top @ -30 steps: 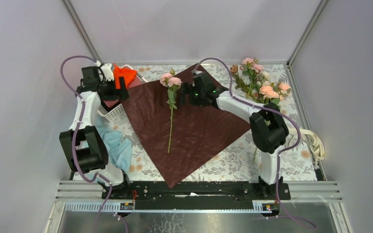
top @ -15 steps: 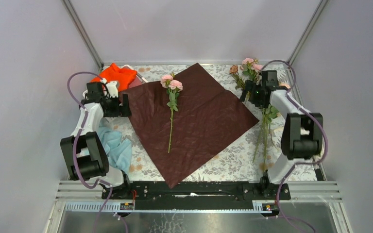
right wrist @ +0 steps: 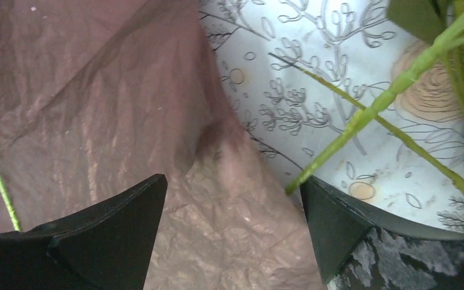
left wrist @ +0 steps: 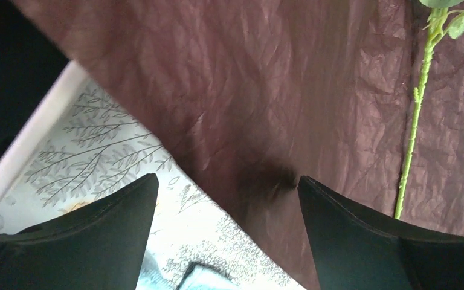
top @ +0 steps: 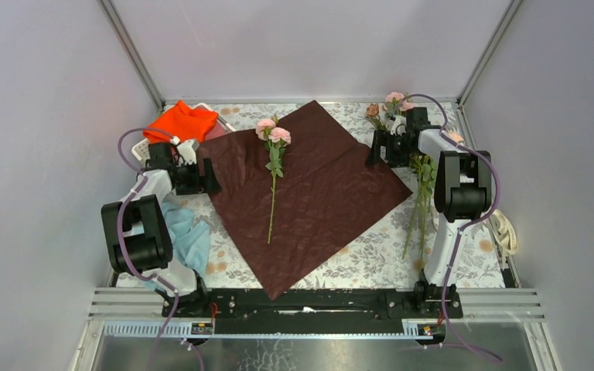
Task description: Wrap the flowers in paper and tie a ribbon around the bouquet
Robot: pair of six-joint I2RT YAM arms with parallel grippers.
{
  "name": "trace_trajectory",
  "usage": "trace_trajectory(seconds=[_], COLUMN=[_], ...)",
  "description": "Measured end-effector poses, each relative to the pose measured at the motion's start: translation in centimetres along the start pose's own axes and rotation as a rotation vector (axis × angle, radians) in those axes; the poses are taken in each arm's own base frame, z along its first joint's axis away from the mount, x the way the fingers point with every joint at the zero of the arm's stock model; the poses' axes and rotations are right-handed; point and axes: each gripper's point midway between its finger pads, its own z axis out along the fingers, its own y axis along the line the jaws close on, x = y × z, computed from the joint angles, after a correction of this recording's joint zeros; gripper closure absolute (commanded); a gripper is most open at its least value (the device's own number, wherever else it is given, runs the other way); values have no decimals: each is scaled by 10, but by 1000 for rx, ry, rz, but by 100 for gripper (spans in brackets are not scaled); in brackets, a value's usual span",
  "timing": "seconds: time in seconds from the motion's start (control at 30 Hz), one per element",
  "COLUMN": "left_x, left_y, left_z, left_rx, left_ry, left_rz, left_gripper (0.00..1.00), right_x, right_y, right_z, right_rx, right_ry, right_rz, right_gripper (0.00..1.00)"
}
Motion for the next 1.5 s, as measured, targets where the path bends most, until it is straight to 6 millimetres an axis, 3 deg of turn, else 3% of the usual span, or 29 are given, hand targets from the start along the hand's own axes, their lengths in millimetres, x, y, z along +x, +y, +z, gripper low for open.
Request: trace_trajectory(seconds=[0.1, 0.23, 0.3, 0.33, 0.43, 0.57, 0.6, 0.63, 0.7, 0.73, 0.77, 0.87, 1.0, 1.2, 1.37, 1.5], left_x=[3, 3, 2, 2, 3, 14, 20, 25, 35, 40, 42, 40, 36, 40, 43, 44], left_y=[-4, -16, -24, -28, -39, -54, -62, -69, -83, -90, -95, -90, -77, -79, -80, -81], left_z=[9, 21, 25, 27, 31, 33, 33, 34, 34, 34, 35, 35, 33, 26, 26, 26], left_rx=[24, 64, 82, 90, 113, 140, 152, 165, 190, 205, 215, 189, 152, 158, 167, 177], left_ry=[0, 3, 4, 5, 8, 28, 39, 49, 69, 78, 84, 81, 68, 55, 63, 63], left_rz=[-5, 2, 13, 26, 49, 79, 93, 108, 136, 148, 155, 153, 134, 140, 136, 135], left_gripper=[28, 77, 96, 99, 100, 100, 100, 100, 100, 100, 100, 100, 100, 100, 100, 100], right_x=[2, 12, 17, 18, 21, 16, 12, 9, 4, 1, -2, -19, -52, -86, -86, -82], right_y=[10, 15, 16, 16, 12, -4, -10, -14, -22, -26, -30, -34, -39, -44, -40, -35], right_z=[-1, -3, -4, -5, -10, -24, -28, -32, -38, -41, -44, -55, -59, -43, -18, -2], right_rx=[-65, -95, -98, -97, -66, 28, 57, 81, 133, 158, 180, 235, 288, 292, 272, 291], right_ry=[15, 53, 72, 78, 88, 85, 76, 69, 58, 53, 46, 7, -117, -235, -239, -233], right_rz=[-18, -19, -14, -11, -1, 18, 22, 29, 44, 51, 60, 76, 132, 248, 310, 318], right_gripper=[37, 62, 70, 74, 87, 85, 80, 69, 36, 25, 23, 27, 47, 48, 48, 56])
